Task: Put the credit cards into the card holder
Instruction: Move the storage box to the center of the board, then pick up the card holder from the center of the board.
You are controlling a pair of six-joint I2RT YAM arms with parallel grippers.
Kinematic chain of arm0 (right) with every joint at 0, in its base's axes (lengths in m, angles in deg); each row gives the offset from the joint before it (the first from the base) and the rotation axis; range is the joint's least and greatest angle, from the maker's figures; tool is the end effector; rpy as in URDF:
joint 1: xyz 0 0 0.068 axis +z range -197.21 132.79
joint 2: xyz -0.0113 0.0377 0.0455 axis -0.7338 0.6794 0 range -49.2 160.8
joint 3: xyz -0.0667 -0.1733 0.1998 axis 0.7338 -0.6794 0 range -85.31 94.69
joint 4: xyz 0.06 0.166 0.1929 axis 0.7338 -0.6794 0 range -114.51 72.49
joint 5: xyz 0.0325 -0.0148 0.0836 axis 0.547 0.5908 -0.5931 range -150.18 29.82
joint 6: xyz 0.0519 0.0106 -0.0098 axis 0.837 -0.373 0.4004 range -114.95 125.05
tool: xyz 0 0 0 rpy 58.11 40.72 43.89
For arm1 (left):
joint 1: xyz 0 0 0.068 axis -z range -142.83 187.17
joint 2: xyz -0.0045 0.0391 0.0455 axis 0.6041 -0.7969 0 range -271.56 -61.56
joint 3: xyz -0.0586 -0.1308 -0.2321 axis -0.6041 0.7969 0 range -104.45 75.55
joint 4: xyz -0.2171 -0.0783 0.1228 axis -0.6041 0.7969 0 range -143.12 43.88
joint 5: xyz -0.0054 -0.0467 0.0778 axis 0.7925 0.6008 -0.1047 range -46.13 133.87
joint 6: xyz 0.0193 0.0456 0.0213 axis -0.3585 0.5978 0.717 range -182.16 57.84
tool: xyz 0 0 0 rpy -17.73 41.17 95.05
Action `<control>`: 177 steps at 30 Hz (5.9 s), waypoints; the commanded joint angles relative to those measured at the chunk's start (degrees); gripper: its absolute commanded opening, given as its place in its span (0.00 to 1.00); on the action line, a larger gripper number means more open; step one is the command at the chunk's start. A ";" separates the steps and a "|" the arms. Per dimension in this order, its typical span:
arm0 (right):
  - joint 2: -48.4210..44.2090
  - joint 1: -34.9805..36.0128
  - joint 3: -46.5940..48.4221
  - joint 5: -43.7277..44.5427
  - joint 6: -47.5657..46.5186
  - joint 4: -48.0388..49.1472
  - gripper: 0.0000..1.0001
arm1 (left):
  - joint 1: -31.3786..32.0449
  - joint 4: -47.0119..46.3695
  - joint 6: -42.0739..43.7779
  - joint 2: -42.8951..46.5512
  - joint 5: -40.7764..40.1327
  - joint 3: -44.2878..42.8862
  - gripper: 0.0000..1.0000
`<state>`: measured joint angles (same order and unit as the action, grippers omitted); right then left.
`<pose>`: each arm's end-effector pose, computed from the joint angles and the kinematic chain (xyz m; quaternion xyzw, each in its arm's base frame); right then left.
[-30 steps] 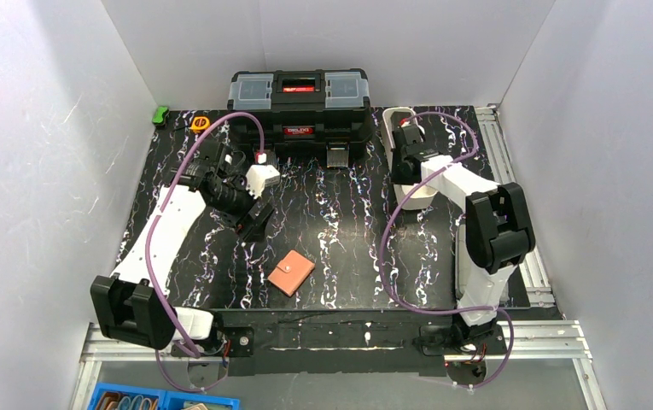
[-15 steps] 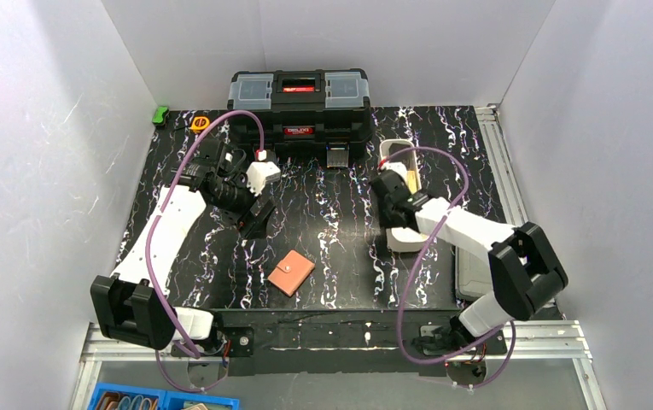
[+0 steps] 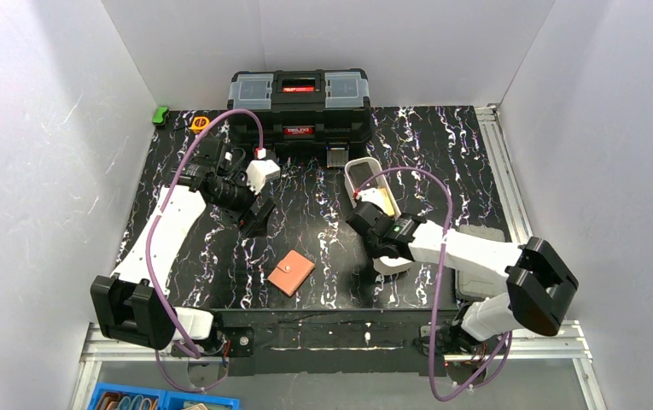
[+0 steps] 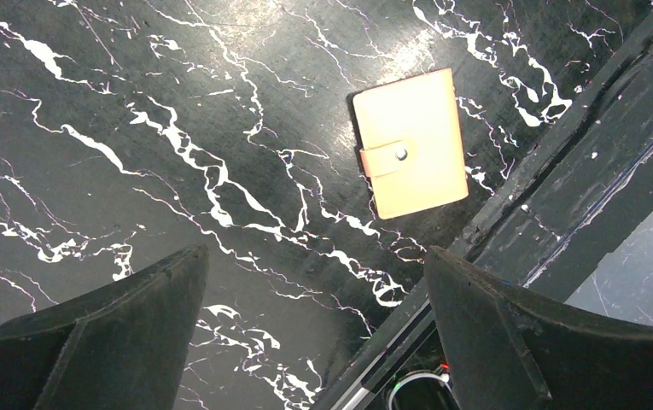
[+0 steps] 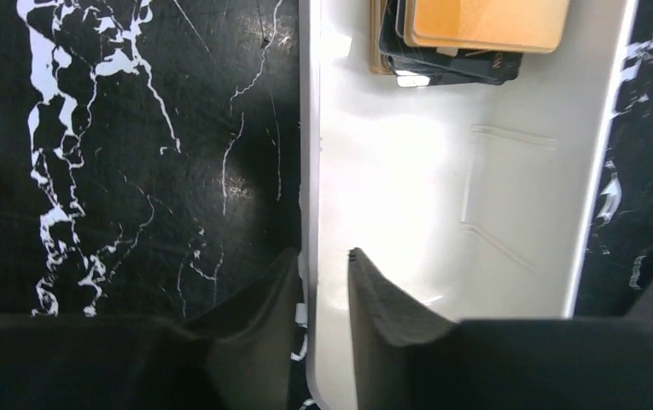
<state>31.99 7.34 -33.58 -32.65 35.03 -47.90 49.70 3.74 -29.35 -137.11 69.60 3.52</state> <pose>0.1733 0.2148 0.2149 -0.1391 0.9295 -0.0001 0.3415 0.2454 -0.0706 0.3217 0.4159 0.8477 -0.1680 0.2832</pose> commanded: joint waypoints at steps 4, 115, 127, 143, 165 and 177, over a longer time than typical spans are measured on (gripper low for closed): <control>-4.98 -1.81 13.27 1.13 -7.09 -3.23 0.55 | -0.23 0.26 -0.23 2.30 0.92 1.22 0.98; 19.75 4.85 5.29 -29.75 2.58 32.55 0.70 | 0.54 -14.79 62.27 23.28 20.42 40.95 0.95; 19.32 4.87 0.50 -35.65 1.54 36.14 0.47 | 3.84 -25.04 66.46 14.03 17.92 44.49 0.90; 13.43 4.87 -1.53 -36.48 1.63 39.39 0.01 | 10.84 -38.71 47.41 10.80 7.91 45.80 0.75; -1.05 11.71 0.70 -22.24 -13.38 27.94 0.01 | 2.00 8.26 35.25 -7.95 38.09 12.11 0.99; 2.69 17.45 8.42 -15.53 -24.25 21.79 0.01 | 2.00 9.54 49.38 -17.68 38.00 7.57 0.99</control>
<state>34.20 23.14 -29.76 -51.90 16.03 -25.02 51.91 12.53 15.29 -154.48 104.75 11.83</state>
